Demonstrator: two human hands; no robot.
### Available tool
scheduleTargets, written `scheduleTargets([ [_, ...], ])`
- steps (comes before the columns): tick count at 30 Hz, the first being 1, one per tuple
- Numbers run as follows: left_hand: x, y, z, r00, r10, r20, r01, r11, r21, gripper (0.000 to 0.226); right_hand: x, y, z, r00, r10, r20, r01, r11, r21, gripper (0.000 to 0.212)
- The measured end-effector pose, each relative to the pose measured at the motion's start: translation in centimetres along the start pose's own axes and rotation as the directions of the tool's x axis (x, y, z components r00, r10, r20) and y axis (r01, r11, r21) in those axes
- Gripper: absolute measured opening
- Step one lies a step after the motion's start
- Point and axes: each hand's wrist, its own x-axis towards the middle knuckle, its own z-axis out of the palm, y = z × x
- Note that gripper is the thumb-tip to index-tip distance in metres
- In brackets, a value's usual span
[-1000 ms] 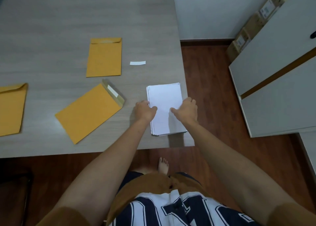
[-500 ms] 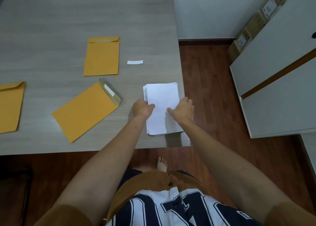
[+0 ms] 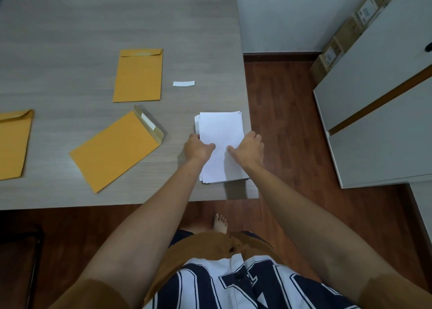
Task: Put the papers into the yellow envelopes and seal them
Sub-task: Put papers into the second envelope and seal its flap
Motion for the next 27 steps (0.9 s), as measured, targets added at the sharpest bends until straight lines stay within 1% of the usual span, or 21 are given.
scheduleTargets([
  [3,-0.43,-0.11,0.34,0.995,0.096,-0.012,-0.093,0.985,0.147,0.046,-0.12,0.04,0.08,1.0,-0.001,-0.006,0.001,1.0,-0.002,0.076],
  [6,-0.66,-0.59,0.59,0.99,0.144,-0.001,-0.141,0.968,0.206,0.042,-0.18,0.04,0.1,1.0,0.003,-0.007,-0.003,1.0,0.001,0.076],
  [8,-0.66,-0.82,0.59,0.989,0.151,0.005,-0.149,0.969,0.196,0.039,-0.23,0.02,0.09,1.0,0.003,-0.009,-0.003,1.0,-0.002,0.077],
  [11,-0.59,-0.82,0.3,0.988,0.152,0.004,-0.15,0.974,0.17,0.041,-0.29,0.03,0.05,1.0,-0.001,-0.007,0.001,1.0,0.0,0.077],
  [14,-0.4,-0.73,0.18,0.988,0.155,0.014,-0.156,0.976,0.15,0.038,-0.29,-0.02,-0.06,1.0,-0.004,-0.002,0.004,1.0,0.008,0.077],
  [19,-0.67,-0.22,0.65,0.992,0.122,-0.013,-0.118,0.977,0.176,0.045,-0.46,0.02,-0.2,1.0,-0.011,-0.006,0.011,1.0,0.004,0.075],
  [24,-0.46,-0.06,0.71,0.996,0.078,-0.042,-0.073,0.991,0.115,0.042,-0.47,0.02,-0.26,1.0,-0.012,-0.006,0.012,1.0,0.002,0.074],
  [27,-0.33,-0.12,0.65,0.996,0.071,-0.061,-0.066,0.995,0.081,0.045,-0.46,0.01,-0.29,1.0,-0.016,-0.003,0.016,1.0,-0.001,0.074],
])
